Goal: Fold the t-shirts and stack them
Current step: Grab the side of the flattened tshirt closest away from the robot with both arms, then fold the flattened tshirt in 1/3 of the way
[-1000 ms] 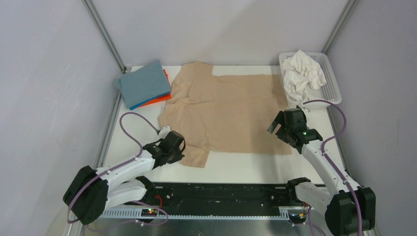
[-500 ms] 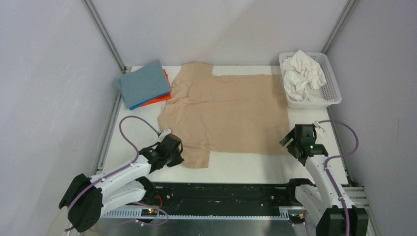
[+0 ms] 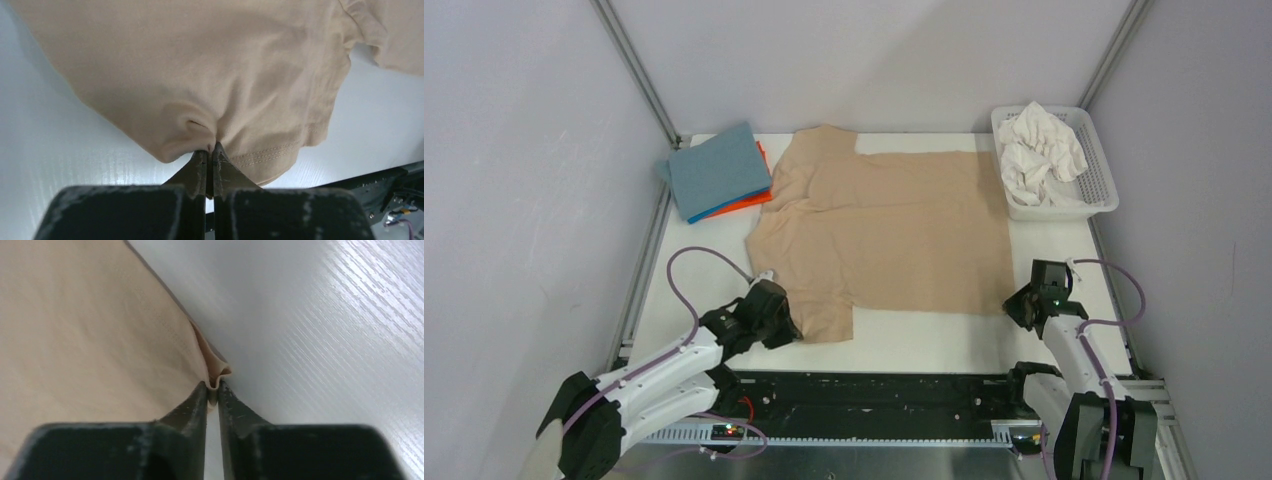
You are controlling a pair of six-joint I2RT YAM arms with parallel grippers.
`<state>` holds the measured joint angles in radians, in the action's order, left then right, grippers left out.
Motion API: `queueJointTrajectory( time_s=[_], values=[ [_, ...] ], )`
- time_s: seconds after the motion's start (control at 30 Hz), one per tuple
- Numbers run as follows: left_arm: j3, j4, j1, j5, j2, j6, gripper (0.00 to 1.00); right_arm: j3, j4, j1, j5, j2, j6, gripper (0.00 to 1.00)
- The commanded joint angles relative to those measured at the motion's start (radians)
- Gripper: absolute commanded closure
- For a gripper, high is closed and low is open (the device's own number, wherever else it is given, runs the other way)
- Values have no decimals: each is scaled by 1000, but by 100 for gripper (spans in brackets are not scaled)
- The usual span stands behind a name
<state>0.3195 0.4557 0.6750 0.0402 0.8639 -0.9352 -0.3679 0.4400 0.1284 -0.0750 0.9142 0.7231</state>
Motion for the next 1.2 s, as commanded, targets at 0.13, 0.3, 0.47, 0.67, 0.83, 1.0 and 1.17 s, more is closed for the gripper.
queueJointTrajectory(
  time_s=[0.13, 0.3, 0.47, 0.67, 0.83, 1.0, 1.17],
  values=[
    [-64, 75, 19, -220, -98, -7, 100, 17, 75, 4, 16, -118, -12, 100],
    [-110, 120, 99, -314, -280, -126, 100, 32, 171, 1, 60, -223, 44, 100],
    [-104, 231, 187, -282, -373, -206, 100, 27, 304, -36, 22, -355, 144, 100],
    [-91, 260, 271, -243, -387, -258, 100, 16, 448, -101, -29, -497, 221, 100],
    [-41, 265, 288, -184, -342, -215, 100, 6, 468, -126, -62, -570, 256, 100],
    [89, 262, 287, -111, -226, -128, 100, 1, 391, -126, -25, -491, 218, 100],
    [241, 225, 262, -46, -74, 1, 100, -49, 289, -126, -6, -377, 152, 100]
  ],
)
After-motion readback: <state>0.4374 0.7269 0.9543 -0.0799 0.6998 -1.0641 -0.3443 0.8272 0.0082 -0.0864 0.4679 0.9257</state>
